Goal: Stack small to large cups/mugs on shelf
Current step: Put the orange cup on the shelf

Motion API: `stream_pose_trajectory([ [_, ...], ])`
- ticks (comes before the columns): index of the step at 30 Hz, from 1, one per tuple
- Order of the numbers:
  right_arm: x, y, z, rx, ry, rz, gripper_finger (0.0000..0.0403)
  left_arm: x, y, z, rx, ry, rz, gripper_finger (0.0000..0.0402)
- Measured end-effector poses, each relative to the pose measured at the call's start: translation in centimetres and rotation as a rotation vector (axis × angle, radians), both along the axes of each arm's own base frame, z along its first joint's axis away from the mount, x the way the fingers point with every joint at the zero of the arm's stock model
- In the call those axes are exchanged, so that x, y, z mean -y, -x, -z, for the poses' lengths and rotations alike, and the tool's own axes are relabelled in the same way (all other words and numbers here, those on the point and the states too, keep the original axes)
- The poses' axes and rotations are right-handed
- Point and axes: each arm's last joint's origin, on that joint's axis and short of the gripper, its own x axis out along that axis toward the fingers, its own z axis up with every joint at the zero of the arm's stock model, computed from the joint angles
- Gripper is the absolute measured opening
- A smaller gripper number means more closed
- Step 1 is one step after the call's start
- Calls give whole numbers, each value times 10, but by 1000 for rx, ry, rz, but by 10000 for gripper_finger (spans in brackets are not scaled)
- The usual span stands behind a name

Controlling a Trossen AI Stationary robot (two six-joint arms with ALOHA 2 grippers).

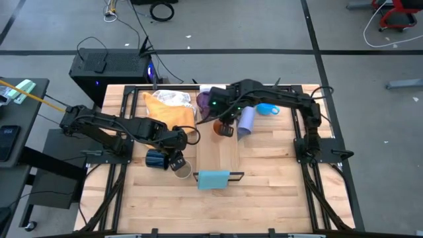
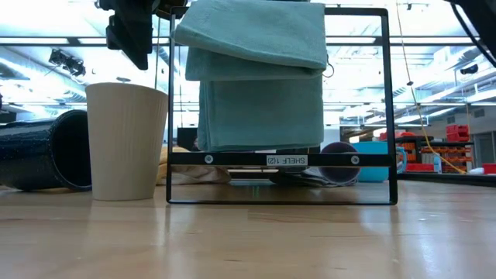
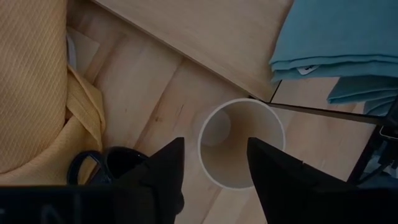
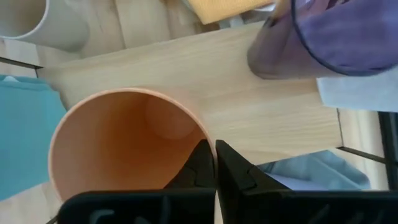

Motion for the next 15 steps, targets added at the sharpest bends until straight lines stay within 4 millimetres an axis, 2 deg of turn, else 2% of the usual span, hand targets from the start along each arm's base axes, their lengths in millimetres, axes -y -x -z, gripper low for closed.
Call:
stream_pose_trajectory([
  [5, 9, -8, 12, -19, -25, 4, 0, 0, 0, 0, -1, 0, 0, 186],
  [15, 17, -15, 9, 73, -50, 85, 0, 0, 0, 0, -1, 0, 0, 184],
])
